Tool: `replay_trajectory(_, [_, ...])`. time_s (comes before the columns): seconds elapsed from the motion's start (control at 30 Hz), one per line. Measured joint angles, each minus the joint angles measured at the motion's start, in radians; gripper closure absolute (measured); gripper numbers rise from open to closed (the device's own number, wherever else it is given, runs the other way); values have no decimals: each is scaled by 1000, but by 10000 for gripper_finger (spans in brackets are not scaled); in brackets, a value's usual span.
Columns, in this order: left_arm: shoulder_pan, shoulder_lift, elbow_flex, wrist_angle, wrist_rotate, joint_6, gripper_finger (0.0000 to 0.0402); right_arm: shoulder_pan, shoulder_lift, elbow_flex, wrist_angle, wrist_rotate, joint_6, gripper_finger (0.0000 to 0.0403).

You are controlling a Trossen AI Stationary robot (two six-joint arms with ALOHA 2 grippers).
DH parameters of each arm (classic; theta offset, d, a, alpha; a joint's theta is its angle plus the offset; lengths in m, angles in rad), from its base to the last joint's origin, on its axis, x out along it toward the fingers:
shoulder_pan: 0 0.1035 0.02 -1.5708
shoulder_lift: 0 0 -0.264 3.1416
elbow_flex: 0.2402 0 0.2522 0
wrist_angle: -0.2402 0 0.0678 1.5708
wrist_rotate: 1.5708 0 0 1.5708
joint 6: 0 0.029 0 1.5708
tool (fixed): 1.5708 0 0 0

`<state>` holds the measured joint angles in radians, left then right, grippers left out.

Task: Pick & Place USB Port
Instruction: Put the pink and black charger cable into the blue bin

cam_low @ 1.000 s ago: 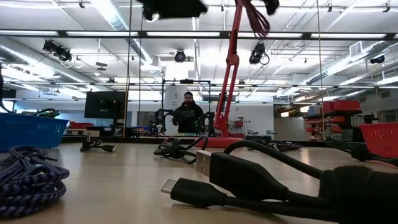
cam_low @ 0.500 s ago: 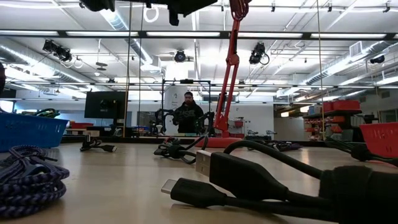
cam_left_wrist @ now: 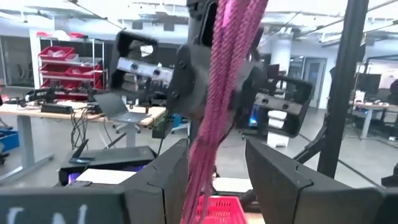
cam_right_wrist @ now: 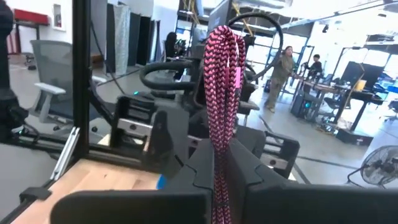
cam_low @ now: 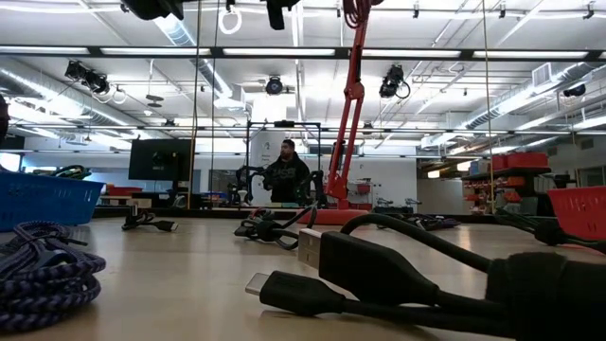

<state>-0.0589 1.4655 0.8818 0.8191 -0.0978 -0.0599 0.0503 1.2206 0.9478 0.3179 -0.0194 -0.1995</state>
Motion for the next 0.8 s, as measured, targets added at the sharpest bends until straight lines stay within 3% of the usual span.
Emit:
replay_trajectory(0.3, [-5, 0, 0, -2, 20, -1, 240, -1, 94, 0, 133, 1, -23, 394])
replay_trajectory(0.4, [-5, 0, 0, -16, 18, -4, 271, -2, 96, 0, 155, 0, -24, 394])
replay_trajectory(0.53, [-5, 0, 0, -34, 5, 0, 368, -3, 96, 0, 154, 2, -23, 394])
replay_trajectory(0.7, [-6, 0, 0, -42, -33, 4, 369, -4, 95, 0, 143, 7, -22, 394])
replay_trajectory(0.8, [-12, 0, 0, -64, -50, 0, 369, -3, 93, 0, 136, 46, -21, 372])
